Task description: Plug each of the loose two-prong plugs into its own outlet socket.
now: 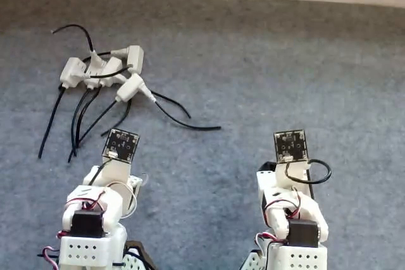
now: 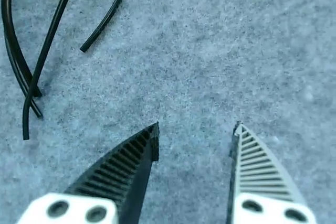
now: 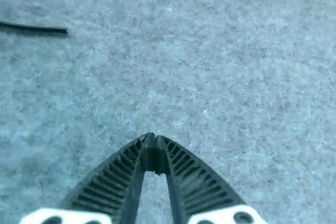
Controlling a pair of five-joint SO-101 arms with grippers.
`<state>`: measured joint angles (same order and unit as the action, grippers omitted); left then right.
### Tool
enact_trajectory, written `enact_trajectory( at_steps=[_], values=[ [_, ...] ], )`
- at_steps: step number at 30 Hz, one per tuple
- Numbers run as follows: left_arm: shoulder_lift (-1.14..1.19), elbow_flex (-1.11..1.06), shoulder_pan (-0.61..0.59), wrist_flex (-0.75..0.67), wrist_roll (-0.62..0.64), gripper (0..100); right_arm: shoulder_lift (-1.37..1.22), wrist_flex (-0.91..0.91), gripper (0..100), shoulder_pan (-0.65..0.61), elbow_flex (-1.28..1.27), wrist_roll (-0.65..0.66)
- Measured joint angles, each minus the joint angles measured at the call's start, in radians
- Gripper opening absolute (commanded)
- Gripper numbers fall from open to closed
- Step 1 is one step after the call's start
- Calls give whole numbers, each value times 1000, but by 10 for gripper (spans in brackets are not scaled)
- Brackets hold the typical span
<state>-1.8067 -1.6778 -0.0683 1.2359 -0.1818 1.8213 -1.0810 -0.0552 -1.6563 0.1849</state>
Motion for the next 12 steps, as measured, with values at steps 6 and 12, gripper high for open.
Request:
enact_trajectory(
  at_steps=[6, 12],
  values=[
    [0, 0, 5, 0, 0, 220, 0, 0, 6, 0, 0, 0],
    [0, 0, 5, 0, 0, 220, 0, 0, 6, 0, 0, 0]
  ],
)
